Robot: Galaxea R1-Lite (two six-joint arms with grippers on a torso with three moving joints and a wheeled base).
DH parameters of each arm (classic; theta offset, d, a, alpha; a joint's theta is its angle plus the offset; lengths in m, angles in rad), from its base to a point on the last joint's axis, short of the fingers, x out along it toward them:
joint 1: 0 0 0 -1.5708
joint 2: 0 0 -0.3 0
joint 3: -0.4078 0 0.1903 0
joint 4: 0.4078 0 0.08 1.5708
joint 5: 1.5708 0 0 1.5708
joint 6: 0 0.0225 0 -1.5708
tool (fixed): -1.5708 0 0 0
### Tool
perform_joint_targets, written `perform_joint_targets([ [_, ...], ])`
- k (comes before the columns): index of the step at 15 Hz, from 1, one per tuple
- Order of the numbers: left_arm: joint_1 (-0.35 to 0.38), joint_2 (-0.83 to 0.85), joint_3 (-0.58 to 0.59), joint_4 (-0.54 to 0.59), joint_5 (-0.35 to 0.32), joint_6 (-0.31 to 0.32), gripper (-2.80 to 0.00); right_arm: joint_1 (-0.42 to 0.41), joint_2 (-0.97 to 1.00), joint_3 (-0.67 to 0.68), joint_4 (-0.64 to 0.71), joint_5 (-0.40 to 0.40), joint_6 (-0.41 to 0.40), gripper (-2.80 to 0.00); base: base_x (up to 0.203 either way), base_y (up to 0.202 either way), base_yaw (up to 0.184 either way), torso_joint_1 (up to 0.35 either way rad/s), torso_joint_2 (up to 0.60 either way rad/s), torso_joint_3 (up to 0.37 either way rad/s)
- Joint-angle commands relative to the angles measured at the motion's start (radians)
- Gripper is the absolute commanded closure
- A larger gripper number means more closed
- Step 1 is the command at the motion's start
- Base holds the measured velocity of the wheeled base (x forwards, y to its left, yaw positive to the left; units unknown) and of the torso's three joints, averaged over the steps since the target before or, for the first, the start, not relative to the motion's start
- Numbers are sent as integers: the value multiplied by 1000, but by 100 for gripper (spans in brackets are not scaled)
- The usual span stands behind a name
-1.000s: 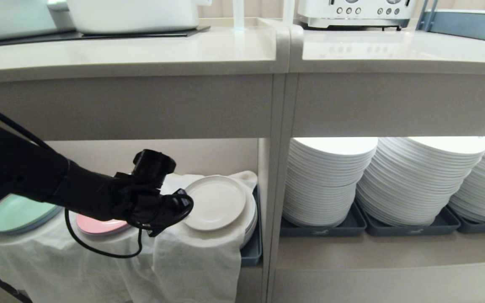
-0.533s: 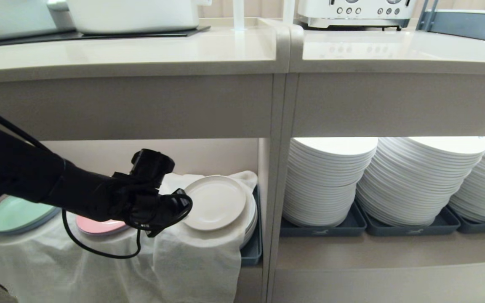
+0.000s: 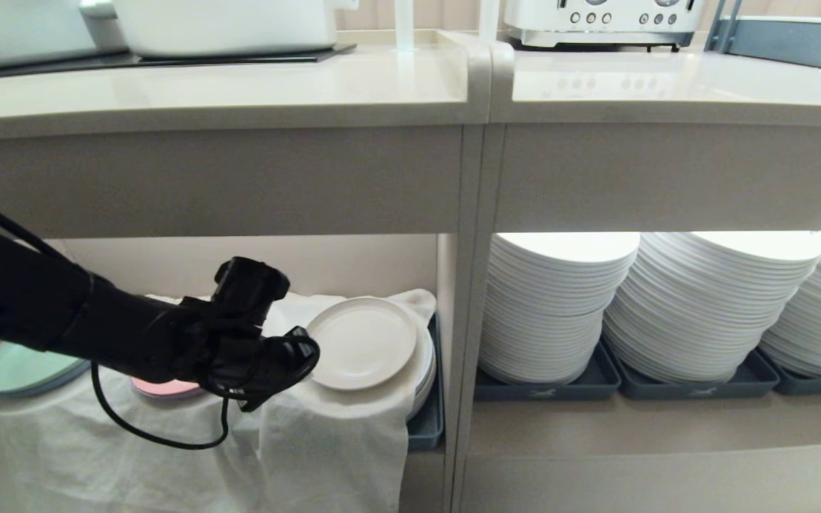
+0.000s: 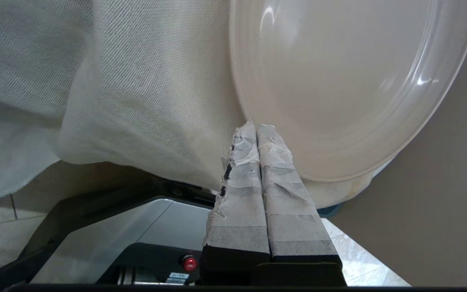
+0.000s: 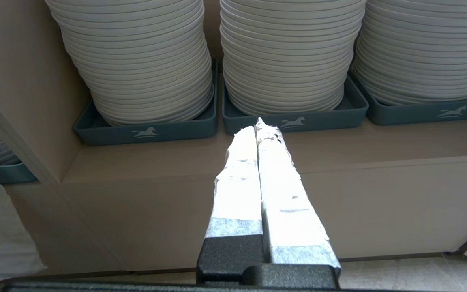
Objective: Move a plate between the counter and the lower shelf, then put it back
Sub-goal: Pick up the plate in the cupboard
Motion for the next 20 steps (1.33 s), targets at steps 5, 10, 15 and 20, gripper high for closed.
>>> perform_joint_targets([
  [5, 0, -57, 33, -1, -2, -6, 0, 0, 0, 0, -1, -1, 0, 0, 0, 0, 0, 0, 0, 0],
  [10, 1, -97, 86, -1, -2, -5, 0, 0, 0, 0, -1, -1, 0, 0, 0, 0, 0, 0, 0, 0],
  [15, 1, -161, 169, -2, -2, -2, 0, 0, 0, 0, -1, -1, 0, 0, 0, 0, 0, 0, 0, 0],
  [20, -2, -268, 286, -4, 1, 4, 0, 0, 0, 0, -1, -1, 0, 0, 0, 0, 0, 0, 0, 0],
])
